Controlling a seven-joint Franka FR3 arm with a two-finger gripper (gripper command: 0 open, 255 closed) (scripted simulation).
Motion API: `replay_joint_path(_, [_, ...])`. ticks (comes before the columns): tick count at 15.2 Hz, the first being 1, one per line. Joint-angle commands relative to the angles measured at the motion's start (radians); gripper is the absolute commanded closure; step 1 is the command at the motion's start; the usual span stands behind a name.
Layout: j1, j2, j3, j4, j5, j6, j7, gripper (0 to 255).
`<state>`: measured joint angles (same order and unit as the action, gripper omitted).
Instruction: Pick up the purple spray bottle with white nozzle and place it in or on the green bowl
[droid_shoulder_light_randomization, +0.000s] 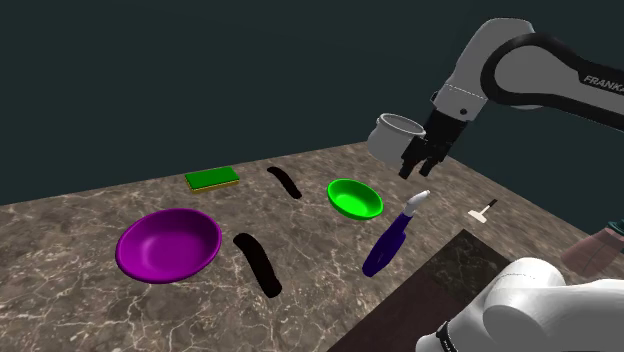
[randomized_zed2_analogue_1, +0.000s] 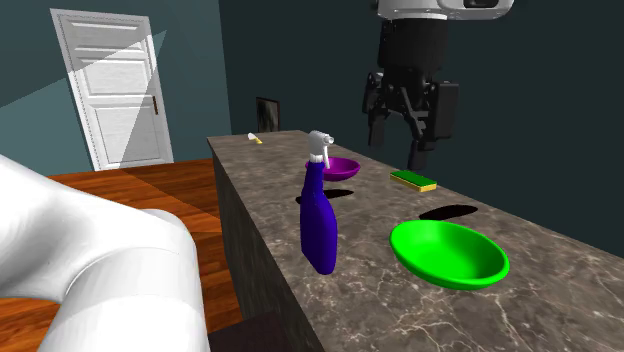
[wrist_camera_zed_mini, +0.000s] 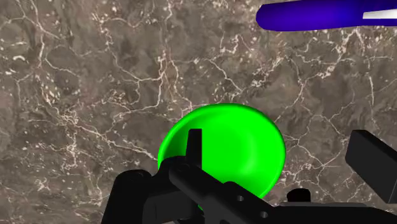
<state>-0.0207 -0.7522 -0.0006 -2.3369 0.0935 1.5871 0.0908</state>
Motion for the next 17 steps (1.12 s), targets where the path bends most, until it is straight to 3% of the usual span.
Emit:
replay_joint_path(1, [0.000, 0.000, 0.000, 0.000, 0.000, 0.000, 0.000, 0])
replay_joint_path(9, [-0.247, -0.180, 0.095, -0.308, 0.306, 0.004, 0.763, 0])
replay_joint_path(10, [-0.261, -0.198, 0.106, -0.329, 0.330, 0.005, 0.812, 0])
replay_joint_path(17, [-0.242, -0.215, 0.146, -0.422, 0.371, 0.087, 0.809, 0])
